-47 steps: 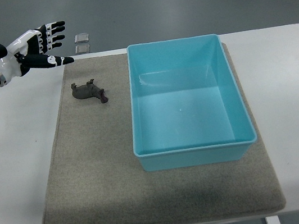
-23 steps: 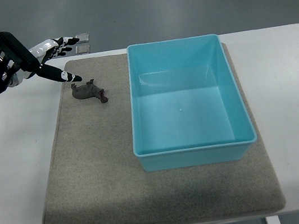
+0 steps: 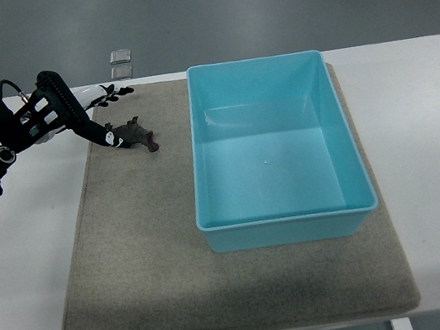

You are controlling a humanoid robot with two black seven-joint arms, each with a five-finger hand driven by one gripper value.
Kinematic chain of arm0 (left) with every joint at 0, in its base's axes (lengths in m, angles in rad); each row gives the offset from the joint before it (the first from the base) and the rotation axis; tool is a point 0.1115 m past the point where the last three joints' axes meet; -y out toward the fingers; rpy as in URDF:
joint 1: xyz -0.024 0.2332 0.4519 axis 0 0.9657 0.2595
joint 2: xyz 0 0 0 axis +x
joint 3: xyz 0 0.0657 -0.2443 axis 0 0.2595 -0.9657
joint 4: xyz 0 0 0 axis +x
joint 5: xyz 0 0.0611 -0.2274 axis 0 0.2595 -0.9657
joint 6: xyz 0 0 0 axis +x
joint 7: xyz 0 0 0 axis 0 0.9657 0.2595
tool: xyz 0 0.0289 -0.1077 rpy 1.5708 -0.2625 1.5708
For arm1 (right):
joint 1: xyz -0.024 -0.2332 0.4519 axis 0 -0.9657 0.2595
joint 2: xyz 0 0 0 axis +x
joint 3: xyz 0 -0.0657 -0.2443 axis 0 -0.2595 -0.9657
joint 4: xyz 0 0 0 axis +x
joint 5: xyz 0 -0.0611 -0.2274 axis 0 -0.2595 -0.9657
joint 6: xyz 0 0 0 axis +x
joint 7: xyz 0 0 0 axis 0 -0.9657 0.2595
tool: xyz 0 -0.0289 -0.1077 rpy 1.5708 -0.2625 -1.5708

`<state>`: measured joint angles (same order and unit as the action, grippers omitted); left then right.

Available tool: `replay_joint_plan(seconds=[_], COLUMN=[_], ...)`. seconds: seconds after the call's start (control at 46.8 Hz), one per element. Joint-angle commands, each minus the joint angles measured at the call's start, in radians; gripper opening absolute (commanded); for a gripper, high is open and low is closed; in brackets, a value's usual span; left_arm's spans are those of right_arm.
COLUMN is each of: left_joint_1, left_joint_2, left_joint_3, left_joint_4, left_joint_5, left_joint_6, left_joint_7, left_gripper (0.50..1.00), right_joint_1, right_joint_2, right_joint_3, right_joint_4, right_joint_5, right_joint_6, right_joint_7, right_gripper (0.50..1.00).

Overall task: Place brown hippo in blue box with left hand
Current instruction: 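Lower the left hand over the brown hippo and close fingers around it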

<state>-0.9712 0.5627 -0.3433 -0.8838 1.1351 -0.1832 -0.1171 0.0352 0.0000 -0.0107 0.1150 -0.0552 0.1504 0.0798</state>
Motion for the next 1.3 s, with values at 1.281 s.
replay_joint_plan(seconds=[1.281], left_joint_1=[0.005], left_joint_2=[-0.032], left_joint_3=[0.021], left_joint_4=[0.029], left_joint_5=[0.022], left_joint_6=[0.037], left_joint_7=[0.05], left_gripper=[0.827], right_joint_1=[0.0], right_joint_2=[0.0], right_joint_3=[0.0], right_joint_4=[0.0], right_joint_5=[0.0], right_joint_6=[0.0], right_joint_7=[0.0], right_gripper=[0.936])
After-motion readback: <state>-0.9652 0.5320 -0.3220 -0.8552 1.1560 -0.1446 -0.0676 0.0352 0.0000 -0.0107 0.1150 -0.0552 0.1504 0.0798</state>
